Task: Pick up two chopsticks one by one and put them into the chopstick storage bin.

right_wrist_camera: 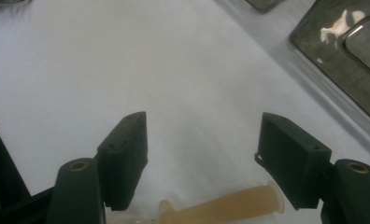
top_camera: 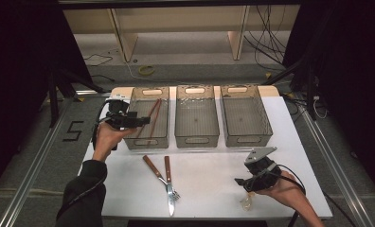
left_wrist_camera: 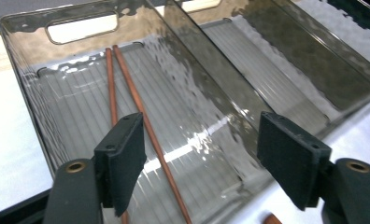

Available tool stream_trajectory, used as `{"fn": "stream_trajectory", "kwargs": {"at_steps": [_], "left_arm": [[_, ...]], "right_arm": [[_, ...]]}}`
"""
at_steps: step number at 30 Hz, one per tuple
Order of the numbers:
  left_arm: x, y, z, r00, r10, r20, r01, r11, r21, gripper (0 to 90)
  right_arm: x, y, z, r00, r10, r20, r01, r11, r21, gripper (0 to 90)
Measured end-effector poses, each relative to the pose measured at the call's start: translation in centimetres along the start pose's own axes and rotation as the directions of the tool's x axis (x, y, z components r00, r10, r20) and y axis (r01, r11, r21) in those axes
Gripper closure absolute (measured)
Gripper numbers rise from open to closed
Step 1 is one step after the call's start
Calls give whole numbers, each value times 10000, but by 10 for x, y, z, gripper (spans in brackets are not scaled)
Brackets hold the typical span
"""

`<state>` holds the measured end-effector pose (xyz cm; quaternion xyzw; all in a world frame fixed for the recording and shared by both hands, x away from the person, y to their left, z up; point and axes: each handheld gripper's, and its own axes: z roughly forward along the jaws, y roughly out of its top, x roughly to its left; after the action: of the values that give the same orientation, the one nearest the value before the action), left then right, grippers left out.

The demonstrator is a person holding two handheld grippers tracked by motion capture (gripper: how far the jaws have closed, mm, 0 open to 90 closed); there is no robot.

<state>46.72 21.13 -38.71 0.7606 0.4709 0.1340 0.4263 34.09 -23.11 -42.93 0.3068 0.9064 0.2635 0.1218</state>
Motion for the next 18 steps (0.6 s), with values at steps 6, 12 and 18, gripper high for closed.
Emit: {"fn": "stream_trajectory", "kwargs": {"at_steps": [6,12,18], "left_arm": [[-19,-19,-6,9987,255,442,-255,9997,10,288],[-35,-30,-8,9955,715,621,-721,9974,74,275],[-49,-45,-11,9904,968,985,-952,9952,-212,243]], "right_arm": [[-3,-1,0,9992,347,181,-347,9994,-30,339],[-4,-4,0,9963,680,532,-682,9977,23,339],[-6,-11,-1,9870,1224,1045,-1246,9921,151,337]]}}
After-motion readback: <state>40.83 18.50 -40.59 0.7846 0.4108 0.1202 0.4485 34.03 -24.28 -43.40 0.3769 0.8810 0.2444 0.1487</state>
